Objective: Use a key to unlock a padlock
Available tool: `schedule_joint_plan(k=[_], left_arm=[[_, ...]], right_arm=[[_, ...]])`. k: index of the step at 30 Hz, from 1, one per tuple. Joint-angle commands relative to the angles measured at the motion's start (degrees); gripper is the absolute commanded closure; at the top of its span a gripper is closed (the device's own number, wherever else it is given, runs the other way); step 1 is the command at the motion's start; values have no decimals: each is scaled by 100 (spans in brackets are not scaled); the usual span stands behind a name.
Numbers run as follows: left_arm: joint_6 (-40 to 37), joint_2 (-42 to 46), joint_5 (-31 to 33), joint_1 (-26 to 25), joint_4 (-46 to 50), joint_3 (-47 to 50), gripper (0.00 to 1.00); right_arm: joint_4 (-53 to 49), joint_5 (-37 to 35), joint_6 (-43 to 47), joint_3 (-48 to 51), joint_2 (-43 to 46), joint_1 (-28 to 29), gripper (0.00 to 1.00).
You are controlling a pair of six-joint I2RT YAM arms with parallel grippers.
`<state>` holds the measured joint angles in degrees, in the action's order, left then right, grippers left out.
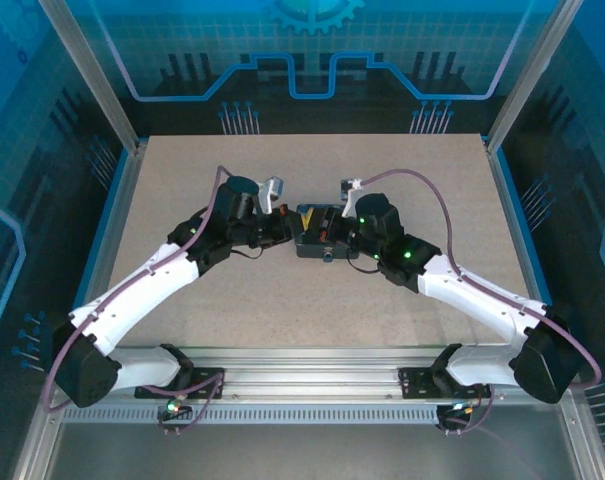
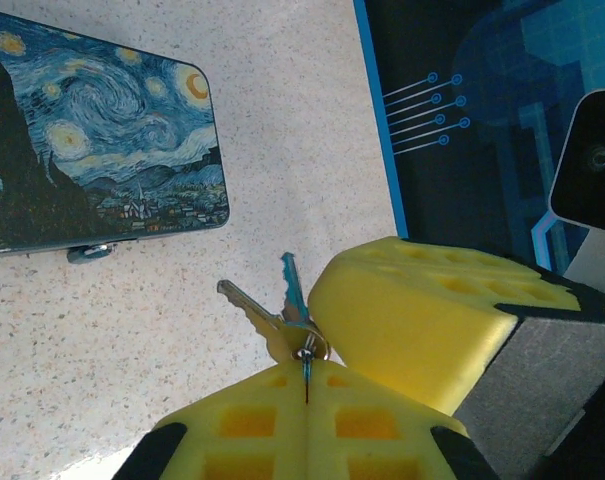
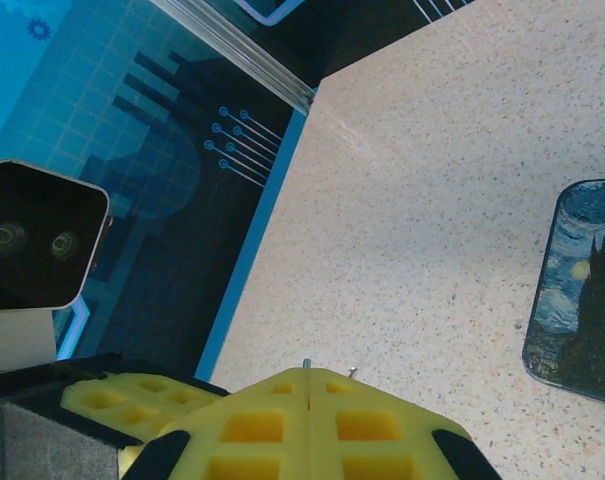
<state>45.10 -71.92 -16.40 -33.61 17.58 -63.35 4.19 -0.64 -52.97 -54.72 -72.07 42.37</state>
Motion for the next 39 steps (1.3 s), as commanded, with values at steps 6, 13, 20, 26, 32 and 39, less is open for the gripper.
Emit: schedule_joint_plan(k=[6,13,20,26,32,39], left_arm=[[25,621,-180,264,-149,281,57],[28,956,-728,944,-280,523,53],[-163,918,-324,1005,194,682,53],[-201,477,238,998,759,1024,52],[59,-396,489,872,565,1153,52],[579,-1528,830,648,454,862,49]], right_arm=[[35,581,-4,216,332,-320,100],[-501,1254,363,177,694,-735,100],[-1406,964,638,114,698,-707,92],[-1934,487,795,234,495,-402,76],[-2025,101,696,575,509,-239,65],[-2166,-139,665,824,758,-236,63]])
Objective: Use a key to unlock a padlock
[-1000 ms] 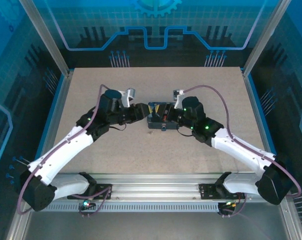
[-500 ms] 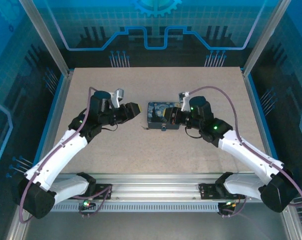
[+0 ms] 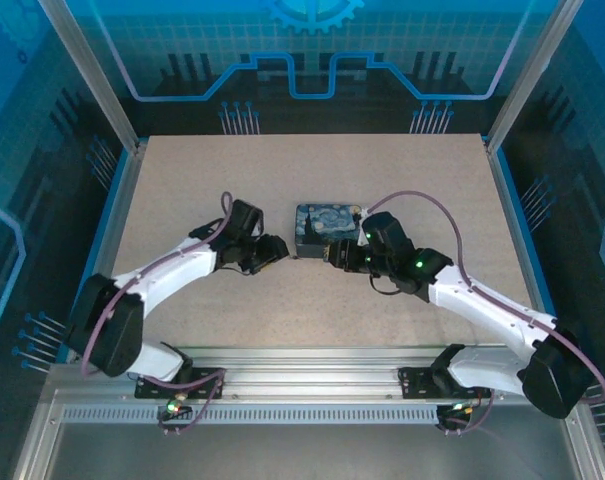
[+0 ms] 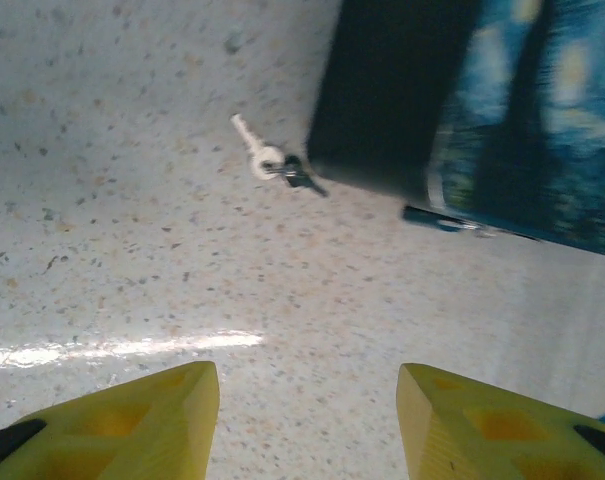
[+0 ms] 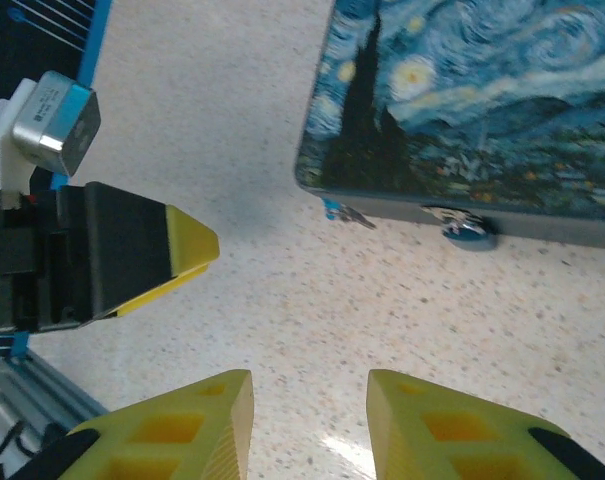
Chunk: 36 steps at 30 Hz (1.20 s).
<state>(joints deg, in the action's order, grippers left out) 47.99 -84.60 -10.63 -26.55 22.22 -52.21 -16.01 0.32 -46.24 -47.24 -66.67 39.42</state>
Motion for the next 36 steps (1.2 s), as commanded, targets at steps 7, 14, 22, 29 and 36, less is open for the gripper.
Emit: schedule_joint_plan(k=[7,14,22,29,36], left_arm=[[93,-1281,659,-278,267,-870,56],[-354,-1841,985,-377,517,-1292,58],[-395,-2128,1226,-444,543,-1535,57],[-409,-2437,1310,-491,670,-1809,57],[-439,-2634,1471,-562,775,-1885,59]], right_arm=[[-226,-440,-54,301,562,34,60],[-238,-446,-98,537,776,-42,60],[-242,-427,-133,664,961,-132,60],[-254,-396,-143,728,999,-207,60],[-242,-354,-186,804,1090,-272,60]])
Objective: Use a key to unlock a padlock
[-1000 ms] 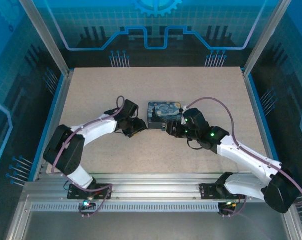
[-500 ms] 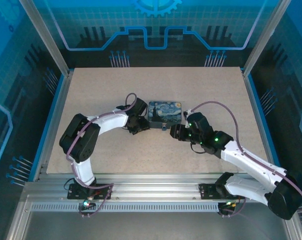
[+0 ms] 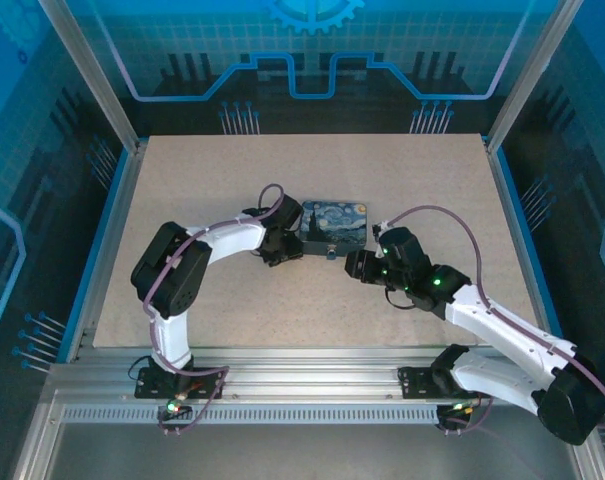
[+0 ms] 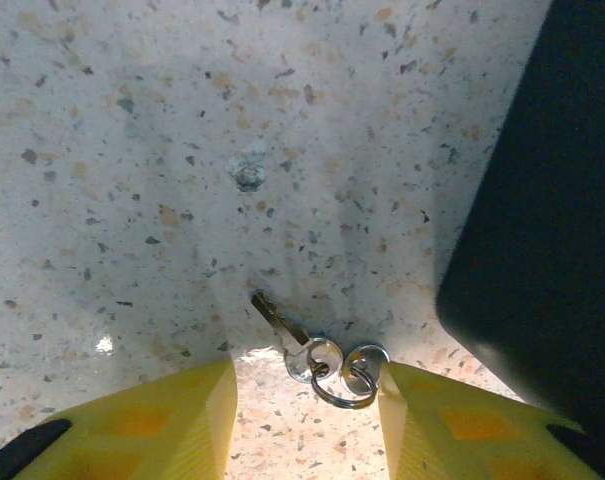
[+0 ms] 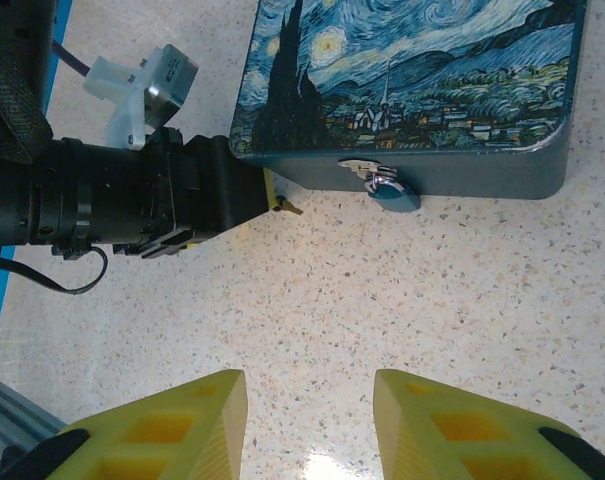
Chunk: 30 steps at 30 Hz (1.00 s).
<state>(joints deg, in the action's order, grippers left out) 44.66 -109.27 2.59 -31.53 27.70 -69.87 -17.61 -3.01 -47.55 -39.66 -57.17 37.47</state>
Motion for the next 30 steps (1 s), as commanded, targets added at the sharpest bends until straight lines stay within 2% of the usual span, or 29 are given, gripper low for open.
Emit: schedule_joint_plan(k=[1,5,8,12,14,20,25,30], left_arm=[[-110,-181,184,-64,235,-120,61],[-136,-236,160,-64,240,-117,74],[-163,-219,141,-64,244,-111,81],[-245,-137,152,-63,314,-94,96],[-289,-37,201,-57,347,-42,100],[-618,663,308,-54,411,103,100],[-1053,1586,341,-56,447,175,100],[-1332,2433,34,-55,295,171,100]], right_arm=[[-92,-16,-56,49,157,-90,60],[-111,-18,-92,122,230,-126,60],[-107,-29,-133,173,280,-159,60],[-83,-14,-155,187,320,-195,60],[-68,-8,-157,187,316,-188,60],[-50,52,-150,161,259,-192,60],[-13,49,-139,103,252,-126,61],[163,136,-43,-112,78,16,61]])
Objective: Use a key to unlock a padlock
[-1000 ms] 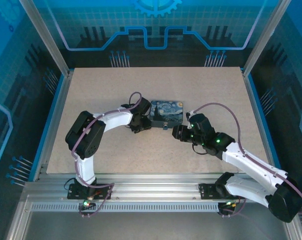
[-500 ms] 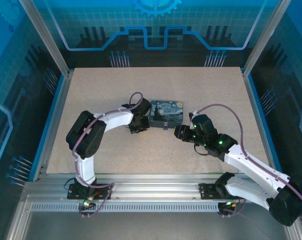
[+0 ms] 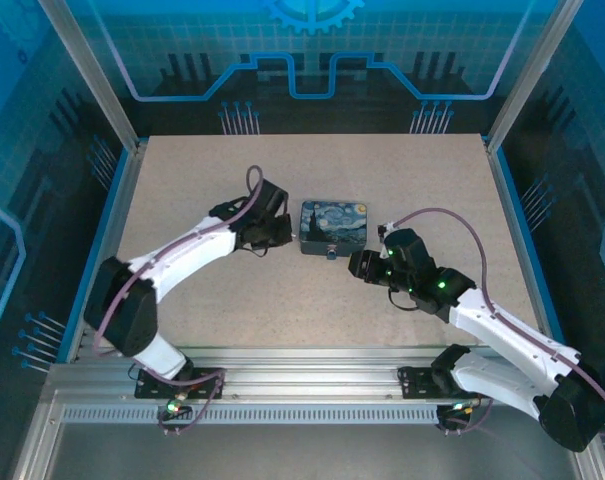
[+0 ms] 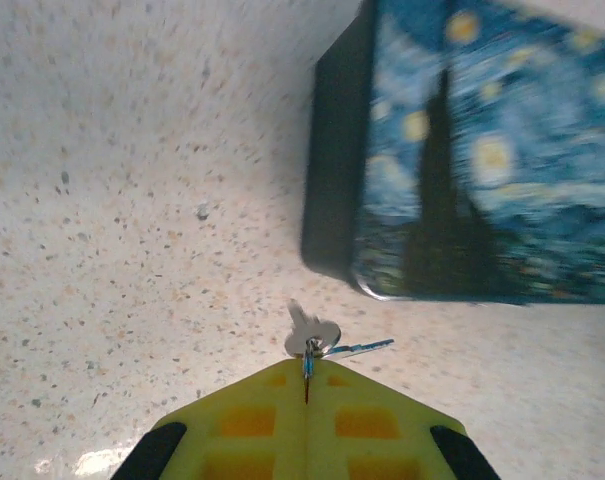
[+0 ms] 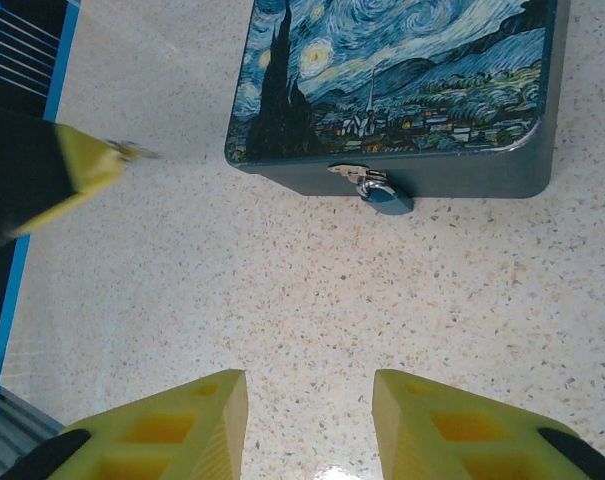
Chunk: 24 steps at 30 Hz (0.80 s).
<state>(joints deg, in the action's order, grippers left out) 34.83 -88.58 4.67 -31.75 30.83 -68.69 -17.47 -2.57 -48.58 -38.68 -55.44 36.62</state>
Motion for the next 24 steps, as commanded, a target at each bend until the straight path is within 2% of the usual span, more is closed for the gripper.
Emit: schedule_joint_plan(k=[1,6,13,24], left_arm=[[-352,526,-274,-33,-94,65,100],[-138,1062,-1018,-33,-407,74,100],[1016,1376,-2221,-59,-1209,352,100],[1555,1482,-2620,-279,-1641,527,100]], right_arm=[[226,112,77,-277,-152,152,61],[1071,356,152,-410,-331,388,62],[2181,564,331,-598,-605,538,65],[2949,599,297,-597,-627,405,72]])
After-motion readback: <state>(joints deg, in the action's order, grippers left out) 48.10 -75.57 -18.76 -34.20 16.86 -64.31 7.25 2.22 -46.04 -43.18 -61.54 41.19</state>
